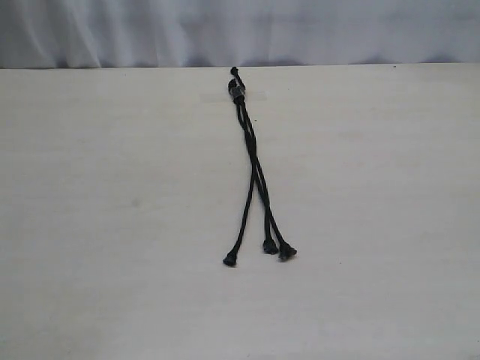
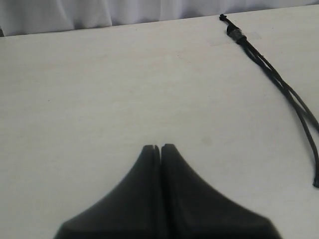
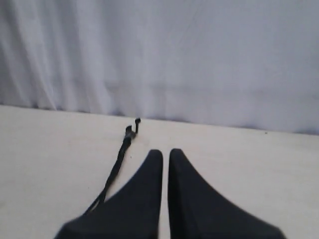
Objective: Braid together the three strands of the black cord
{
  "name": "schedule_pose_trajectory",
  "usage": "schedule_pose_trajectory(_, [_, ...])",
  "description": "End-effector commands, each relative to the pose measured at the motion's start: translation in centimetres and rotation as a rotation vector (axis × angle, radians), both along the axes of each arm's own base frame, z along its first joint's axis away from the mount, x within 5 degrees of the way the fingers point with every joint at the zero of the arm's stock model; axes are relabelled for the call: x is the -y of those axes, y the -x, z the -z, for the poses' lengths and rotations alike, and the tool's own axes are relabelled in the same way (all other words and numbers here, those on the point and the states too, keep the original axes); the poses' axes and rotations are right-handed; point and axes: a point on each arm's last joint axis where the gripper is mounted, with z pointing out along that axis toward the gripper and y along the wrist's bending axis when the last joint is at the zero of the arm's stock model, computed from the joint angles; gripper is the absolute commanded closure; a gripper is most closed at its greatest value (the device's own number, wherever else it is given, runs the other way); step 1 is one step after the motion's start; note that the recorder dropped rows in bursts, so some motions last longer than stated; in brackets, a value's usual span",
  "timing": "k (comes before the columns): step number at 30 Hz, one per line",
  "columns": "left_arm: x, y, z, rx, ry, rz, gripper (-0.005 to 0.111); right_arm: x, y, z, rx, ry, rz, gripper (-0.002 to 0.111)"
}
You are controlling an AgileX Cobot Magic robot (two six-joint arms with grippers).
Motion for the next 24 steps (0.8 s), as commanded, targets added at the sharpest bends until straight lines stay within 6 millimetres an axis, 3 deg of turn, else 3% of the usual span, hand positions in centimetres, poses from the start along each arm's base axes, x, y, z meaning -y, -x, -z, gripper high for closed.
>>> schedule_pose_trajectory(1, [0.0,0.0,-0.1,0.018,-0.007,0.004,0.107,0.5,2.2,-0.7,0.132,-0.023,0.008,0.104])
schedule_pose_trajectory(6, [0.1,0.7,0.3,0.044,-0.029,0.009,0.107,0.9,4.0,-0.4,0.257,-0.049,0.009,0.104])
schedule_pose_trajectory(10, [0.2,1.9,2.0,0.1,-0.038,-0.002,0.107,0.7,3.0,1.5,0.303,-0.061,0.014,0.104])
schedule_pose_trajectory(15, [0.4,4.8,4.7,0.377,-0.067,-0.035,0.107,0.4,1.3,7.6,0.144,-0.028,0.014,0.104])
schedule_pose_trajectory(17, [0.3,4.6,5.9,0.338,-0.062,-0.033,0.107,0.3,1.0,9.6,0.081,-0.016,0.014,0.104])
schedule_pose_trajectory(24, [0.2,4.1,7.4,0.324,-0.059,-0.043,0.107,0.3,1.0,10.4,0.01,-0.001,0.013,0.104])
